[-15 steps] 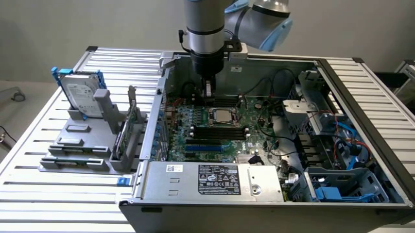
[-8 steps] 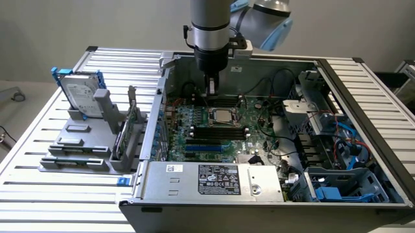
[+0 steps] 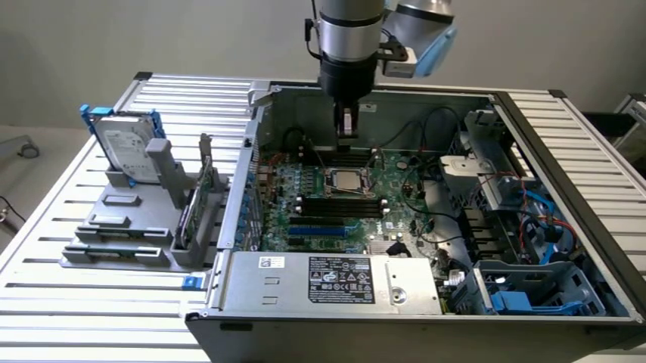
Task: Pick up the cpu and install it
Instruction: 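Close the cpu cover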
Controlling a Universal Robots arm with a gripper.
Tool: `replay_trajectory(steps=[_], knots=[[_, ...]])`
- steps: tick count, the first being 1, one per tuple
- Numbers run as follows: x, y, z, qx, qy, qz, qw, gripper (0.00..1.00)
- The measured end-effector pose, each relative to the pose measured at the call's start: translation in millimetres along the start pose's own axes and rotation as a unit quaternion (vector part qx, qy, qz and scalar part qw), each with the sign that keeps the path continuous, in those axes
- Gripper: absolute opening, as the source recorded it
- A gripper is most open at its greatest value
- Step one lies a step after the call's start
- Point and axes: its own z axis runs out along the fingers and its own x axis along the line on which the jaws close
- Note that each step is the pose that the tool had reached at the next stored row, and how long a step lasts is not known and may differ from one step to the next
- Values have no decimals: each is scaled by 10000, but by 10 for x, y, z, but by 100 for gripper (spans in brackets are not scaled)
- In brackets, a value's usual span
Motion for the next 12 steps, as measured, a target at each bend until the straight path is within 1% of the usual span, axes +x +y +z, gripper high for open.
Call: replay_trajectory(steps=[2,7,10,12], knots=[[-20,86,-29,28,0,1,10000,11],[-75,317,-51,82,0,4,10000,11],[-92,452,-48,97,1,4,10000,11],[-95,542,-44,100,1,3,9999,11]])
